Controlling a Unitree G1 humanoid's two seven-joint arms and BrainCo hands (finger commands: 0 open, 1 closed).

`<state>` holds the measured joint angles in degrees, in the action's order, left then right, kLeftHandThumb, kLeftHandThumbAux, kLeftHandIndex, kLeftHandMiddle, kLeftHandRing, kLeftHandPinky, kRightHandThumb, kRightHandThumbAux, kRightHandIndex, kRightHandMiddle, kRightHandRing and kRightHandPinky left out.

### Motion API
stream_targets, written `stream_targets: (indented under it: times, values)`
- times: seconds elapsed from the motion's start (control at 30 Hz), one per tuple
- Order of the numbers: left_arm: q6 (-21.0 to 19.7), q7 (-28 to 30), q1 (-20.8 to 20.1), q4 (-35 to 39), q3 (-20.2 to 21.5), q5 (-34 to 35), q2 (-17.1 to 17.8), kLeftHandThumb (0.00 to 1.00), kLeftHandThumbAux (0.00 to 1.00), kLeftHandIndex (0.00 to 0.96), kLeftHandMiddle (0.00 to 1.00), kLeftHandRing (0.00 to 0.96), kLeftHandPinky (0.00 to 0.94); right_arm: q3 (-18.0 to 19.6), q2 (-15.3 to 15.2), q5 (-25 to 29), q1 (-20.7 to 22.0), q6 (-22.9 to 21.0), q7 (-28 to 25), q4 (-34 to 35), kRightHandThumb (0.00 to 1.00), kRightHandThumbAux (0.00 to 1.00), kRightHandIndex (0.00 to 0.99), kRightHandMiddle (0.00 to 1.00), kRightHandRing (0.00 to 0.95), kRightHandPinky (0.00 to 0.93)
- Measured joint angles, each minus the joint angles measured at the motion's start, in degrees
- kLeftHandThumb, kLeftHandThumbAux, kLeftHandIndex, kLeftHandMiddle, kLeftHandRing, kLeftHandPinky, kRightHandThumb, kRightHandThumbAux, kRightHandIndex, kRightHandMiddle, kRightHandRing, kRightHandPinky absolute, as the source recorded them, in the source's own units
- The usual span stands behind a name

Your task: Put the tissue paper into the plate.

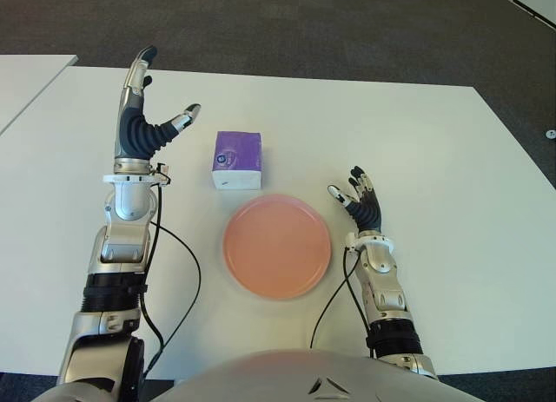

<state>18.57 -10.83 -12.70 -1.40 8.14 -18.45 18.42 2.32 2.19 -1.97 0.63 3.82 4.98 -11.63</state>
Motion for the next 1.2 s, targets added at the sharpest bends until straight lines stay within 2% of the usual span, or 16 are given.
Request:
stream_targets:
  times: [0.17, 0.47, 0.73, 0.87, 1.2]
  values:
    - [3.0, -2.1, -6.0, -7.9, -2.6, -5.9, 3.6, 0.178, 0.647, 0.0, 0.0, 0.0, 0.001, 0.1, -0.2, 0.0, 0.3, 0.4, 0.1, -0.8, 0.115, 0.687, 0.005, 0.036, 0.021, 0.039]
    - [7.5, -4.0, -14.3, -15.0, -8.5, -14.8, 9.4, 0.225, 0.571, 0.0, 0.0, 0.0, 0.001, 0.0, -0.1, 0.0, 0.8, 0.7, 0.1, -1.2, 0.113, 0.686, 0.004, 0.033, 0.02, 0.047]
    - [9.0, -9.0, -21.0, -22.1, -15.4, -26.1, 14.1, 0.215, 0.485, 0.0, 0.0, 0.0, 0.0, 0.0, 0.1, 0.0, 0.9, 0.7, 0.3, -1.2, 0.117, 0.69, 0.003, 0.03, 0.017, 0.047]
    - [9.3, -11.3, -24.5, -27.2, -19.9, -30.8, 15.4, 0.2, 0.456, 0.0, 0.0, 0.0, 0.0, 0.1, 0.2, 0.0, 1.0, 0.7, 0.5, -1.3, 0.118, 0.692, 0.003, 0.031, 0.017, 0.045]
    - [12.9, -11.4, -29.7, -38.1, -30.0, -34.5, 15.3, 0.119, 0.43, 0.0, 0.0, 0.0, 0.0, 0.1, 0.2, 0.1, 1.2, 0.7, 0.5, -1.4, 0.111, 0.698, 0.0, 0.03, 0.017, 0.041]
